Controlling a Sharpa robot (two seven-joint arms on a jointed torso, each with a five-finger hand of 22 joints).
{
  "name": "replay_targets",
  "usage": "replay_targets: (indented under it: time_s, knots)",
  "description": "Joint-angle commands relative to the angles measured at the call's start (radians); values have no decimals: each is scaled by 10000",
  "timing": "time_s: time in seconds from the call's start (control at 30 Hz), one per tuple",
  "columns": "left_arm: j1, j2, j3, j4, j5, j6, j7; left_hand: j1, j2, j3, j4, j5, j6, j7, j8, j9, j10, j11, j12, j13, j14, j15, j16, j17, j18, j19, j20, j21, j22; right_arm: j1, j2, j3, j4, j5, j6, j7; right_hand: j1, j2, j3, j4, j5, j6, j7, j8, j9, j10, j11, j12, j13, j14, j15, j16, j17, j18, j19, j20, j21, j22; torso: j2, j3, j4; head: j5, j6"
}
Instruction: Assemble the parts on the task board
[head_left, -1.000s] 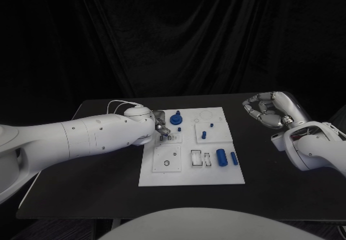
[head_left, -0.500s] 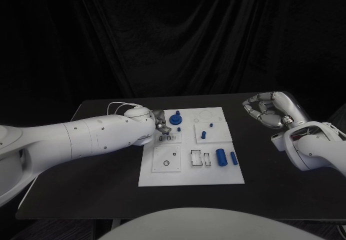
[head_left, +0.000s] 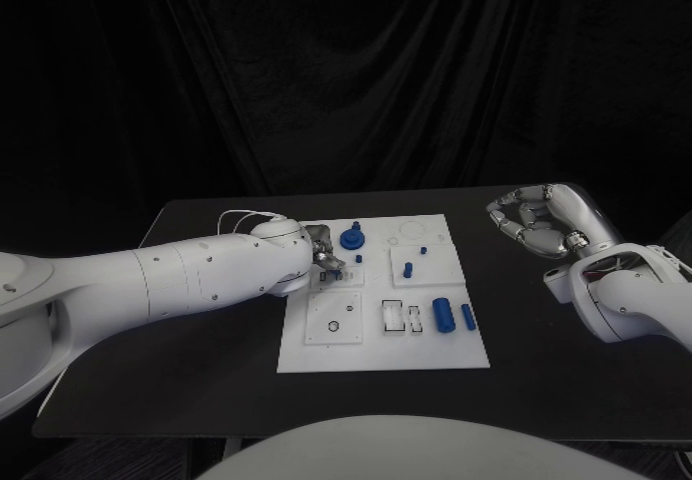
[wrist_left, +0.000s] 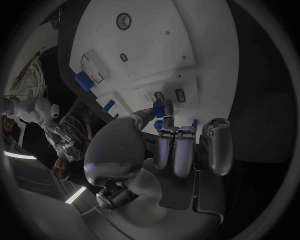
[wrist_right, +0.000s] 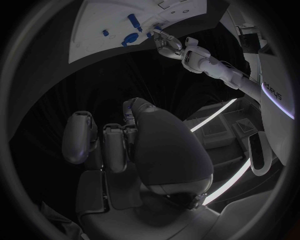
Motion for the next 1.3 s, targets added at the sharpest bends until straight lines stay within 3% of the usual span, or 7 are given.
replay_targets:
  time_s: [0.03,1.17,1.23,1.3]
  knots:
    - [-30,32,9,-3,152,54,76,-122,31,-33,51,-62,86,22,-50,15,1038,-76,36,2634,1039,-39,27,2635,20,-9,-40,-35,558,-21,-20,8,25,-15,41,-154,55,-32,80,-5,59,-57,-13,67,-13,-53,-5,-48,558,594,-71,-36,1652,29,4,0,-33,1663,7,0,4,3,-1]
    - [-152,33,9,5,154,255,69,-128,47,-108,68,-214,86,14,-98,48,1038,-79,36,2634,1039,-38,27,2635,45,-80,-39,-100,470,-21,-6,8,7,-15,125,-257,43,-64,85,-13,59,-50,-11,92,-11,-34,-3,-43,571,598,-68,-29,1657,29,7,2,-37,1661,0,2,1,-14,-1]
    - [-160,39,9,-4,154,259,79,-131,59,-148,78,-310,71,24,-132,61,1038,-73,36,2634,1039,-37,27,2635,49,-90,-38,-114,458,-21,-1,8,2,-15,128,-260,43,-64,85,-13,59,-50,-11,92,-11,-34,-3,-43,571,598,-68,-29,1657,29,7,2,-37,1661,-1,2,3,-17,-1]
    - [-171,50,9,-23,154,262,87,-144,100,-236,115,-609,75,33,-187,92,1038,-66,36,2634,1039,-30,27,2635,49,-91,-32,-127,461,-21,1,8,0,-15,132,-263,43,-64,85,-13,59,-50,-11,92,-11,-34,-3,-43,571,598,-68,-29,1657,29,7,2,-37,1661,-5,1,-1,-19,-1]
